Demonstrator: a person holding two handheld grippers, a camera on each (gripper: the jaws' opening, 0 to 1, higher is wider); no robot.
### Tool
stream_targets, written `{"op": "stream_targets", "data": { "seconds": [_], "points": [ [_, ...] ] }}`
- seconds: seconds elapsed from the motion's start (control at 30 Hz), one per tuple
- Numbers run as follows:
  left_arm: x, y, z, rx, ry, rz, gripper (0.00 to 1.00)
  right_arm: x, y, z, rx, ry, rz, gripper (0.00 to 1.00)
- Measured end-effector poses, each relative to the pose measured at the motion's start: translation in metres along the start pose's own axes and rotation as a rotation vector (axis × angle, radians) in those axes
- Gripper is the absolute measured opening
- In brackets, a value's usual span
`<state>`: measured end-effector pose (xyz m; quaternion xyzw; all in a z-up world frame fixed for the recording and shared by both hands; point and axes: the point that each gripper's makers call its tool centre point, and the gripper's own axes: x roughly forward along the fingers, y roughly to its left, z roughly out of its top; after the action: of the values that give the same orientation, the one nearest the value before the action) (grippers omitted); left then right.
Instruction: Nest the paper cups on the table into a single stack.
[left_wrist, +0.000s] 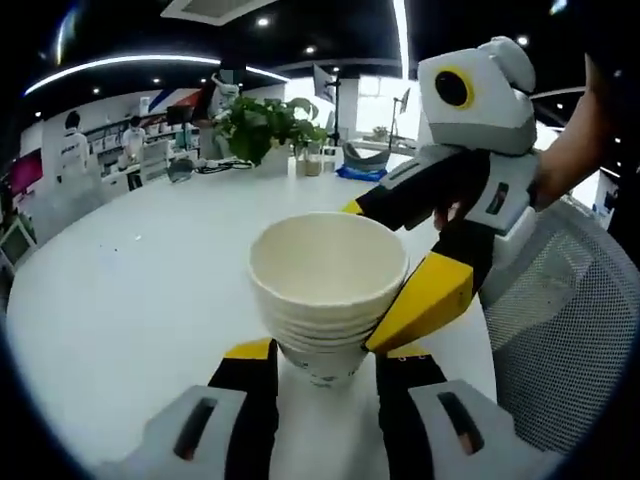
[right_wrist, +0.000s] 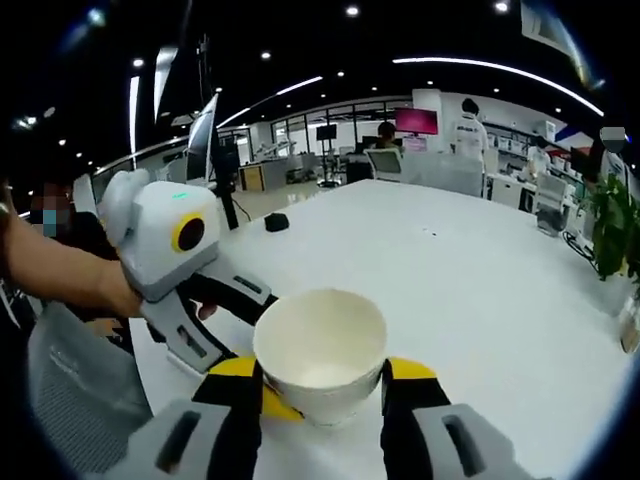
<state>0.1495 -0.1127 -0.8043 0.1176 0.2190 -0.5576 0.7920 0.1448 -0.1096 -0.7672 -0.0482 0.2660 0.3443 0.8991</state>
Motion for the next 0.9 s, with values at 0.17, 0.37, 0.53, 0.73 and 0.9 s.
{"op": "stream_targets", "data": {
  "seconds": [0.17,0.37,0.53,0.73,0.9],
  "points": [
    [-0.007,0.011,0.006,0.013,-0.011,0.024,0.37,0.004,0.000,0.013,-0.013,-0.021,0.010,0.46],
    [-0.014,0.031,0.009,0.019,-0.005,0.046,0.37,0.017,0.000,0.023,-0.034,-0.028,0.032,0.46],
    [-0.015,0.047,0.009,0.019,0.003,0.061,0.36,0.031,-0.004,0.032,-0.042,-0.032,0.046,0.46],
    [-0.015,0.067,0.011,0.026,0.025,0.078,0.36,0.047,-0.018,0.042,-0.038,-0.033,0.054,0.46],
    [-0.013,0.083,0.011,0.014,0.027,0.085,0.36,0.060,-0.026,0.047,-0.020,-0.032,0.061,0.47]
  ]
}}
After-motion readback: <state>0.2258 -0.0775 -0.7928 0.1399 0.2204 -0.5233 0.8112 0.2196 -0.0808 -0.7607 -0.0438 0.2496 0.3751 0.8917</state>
